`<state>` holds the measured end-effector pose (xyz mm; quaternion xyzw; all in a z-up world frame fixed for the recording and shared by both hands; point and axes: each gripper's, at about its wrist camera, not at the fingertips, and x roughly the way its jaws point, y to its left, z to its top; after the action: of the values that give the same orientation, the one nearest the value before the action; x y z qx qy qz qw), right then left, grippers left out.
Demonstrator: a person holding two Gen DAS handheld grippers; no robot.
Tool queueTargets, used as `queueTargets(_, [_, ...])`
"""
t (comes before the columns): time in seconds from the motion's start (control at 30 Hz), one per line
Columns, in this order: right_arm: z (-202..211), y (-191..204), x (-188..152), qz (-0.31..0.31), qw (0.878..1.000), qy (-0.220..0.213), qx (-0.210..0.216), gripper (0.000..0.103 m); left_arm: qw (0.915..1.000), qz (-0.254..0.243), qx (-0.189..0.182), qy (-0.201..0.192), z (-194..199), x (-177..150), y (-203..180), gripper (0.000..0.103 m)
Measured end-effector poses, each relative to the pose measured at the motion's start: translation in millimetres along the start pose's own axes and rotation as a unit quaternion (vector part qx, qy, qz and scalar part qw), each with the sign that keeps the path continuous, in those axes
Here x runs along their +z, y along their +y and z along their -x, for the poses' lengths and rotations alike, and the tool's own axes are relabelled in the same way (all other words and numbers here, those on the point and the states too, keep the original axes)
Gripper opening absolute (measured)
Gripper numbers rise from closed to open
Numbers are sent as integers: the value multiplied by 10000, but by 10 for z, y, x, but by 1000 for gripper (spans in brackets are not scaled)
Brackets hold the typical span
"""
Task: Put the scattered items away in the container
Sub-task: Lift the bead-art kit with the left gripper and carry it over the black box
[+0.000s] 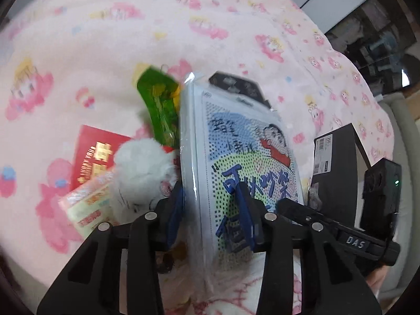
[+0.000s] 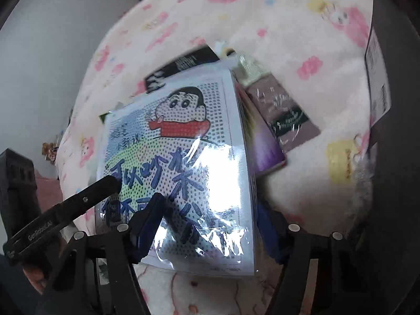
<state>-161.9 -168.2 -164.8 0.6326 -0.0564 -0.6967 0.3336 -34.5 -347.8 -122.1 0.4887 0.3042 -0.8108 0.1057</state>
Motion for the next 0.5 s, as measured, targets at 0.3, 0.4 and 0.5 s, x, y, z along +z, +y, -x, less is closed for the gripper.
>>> queueTargets(0.3, [847, 79, -207, 337, 9975, -543, 294, 63, 9955, -771, -301, -451, 689, -59, -613, 41])
queueTargets(0.4, [1225, 7, -366, 378, 9948, -927, 207, 63, 9910, -1124, -466, -552, 849, -148, -965, 41])
queueTargets(0.5, [1539, -165, -503, 261, 9925, -1177, 211, 63, 9859, -1423, -653, -584, 891, -232, -1323, 40])
